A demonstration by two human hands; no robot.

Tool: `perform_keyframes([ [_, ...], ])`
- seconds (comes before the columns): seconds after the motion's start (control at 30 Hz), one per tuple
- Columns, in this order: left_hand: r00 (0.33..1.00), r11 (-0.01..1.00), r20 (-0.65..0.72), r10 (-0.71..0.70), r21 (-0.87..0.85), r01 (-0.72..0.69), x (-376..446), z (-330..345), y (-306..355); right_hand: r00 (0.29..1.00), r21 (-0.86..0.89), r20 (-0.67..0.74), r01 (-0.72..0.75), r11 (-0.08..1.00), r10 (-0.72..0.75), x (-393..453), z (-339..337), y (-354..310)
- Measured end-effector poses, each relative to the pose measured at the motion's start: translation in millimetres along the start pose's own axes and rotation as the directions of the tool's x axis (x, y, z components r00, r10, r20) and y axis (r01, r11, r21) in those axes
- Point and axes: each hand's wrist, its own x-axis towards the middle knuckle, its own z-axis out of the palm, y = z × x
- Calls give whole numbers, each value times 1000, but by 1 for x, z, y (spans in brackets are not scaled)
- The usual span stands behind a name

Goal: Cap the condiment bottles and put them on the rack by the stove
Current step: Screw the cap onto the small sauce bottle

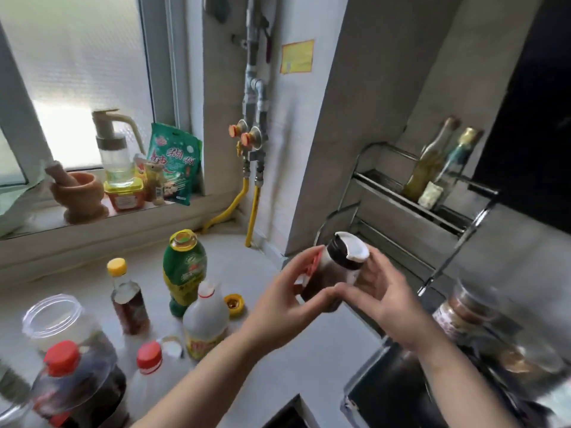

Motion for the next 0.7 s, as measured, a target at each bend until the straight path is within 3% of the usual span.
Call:
perform_keyframes([
  [0.13,998,998,-14,57,33,-56,75,31,3,992,-74,-97,68,995,-75,40,-56,-4],
  [0.33,979,969,-177,98,242,-53,172,60,7,929,-136,-353,65,989,-110,120,-111,22],
  [0.5,990,964,-55,128,242,-111,257,67,3,815,-141,-572,10,990,-90,198,-143,21],
  [0.6,993,913,27,114,391,-115,307,67,-11,761,-197,-646,-82,977,-66,241,-157,24],
  [0.7,993,853,116,15,517,-73,343,66,-24,738,-227,-675,-198,953,-7,273,-165,35],
])
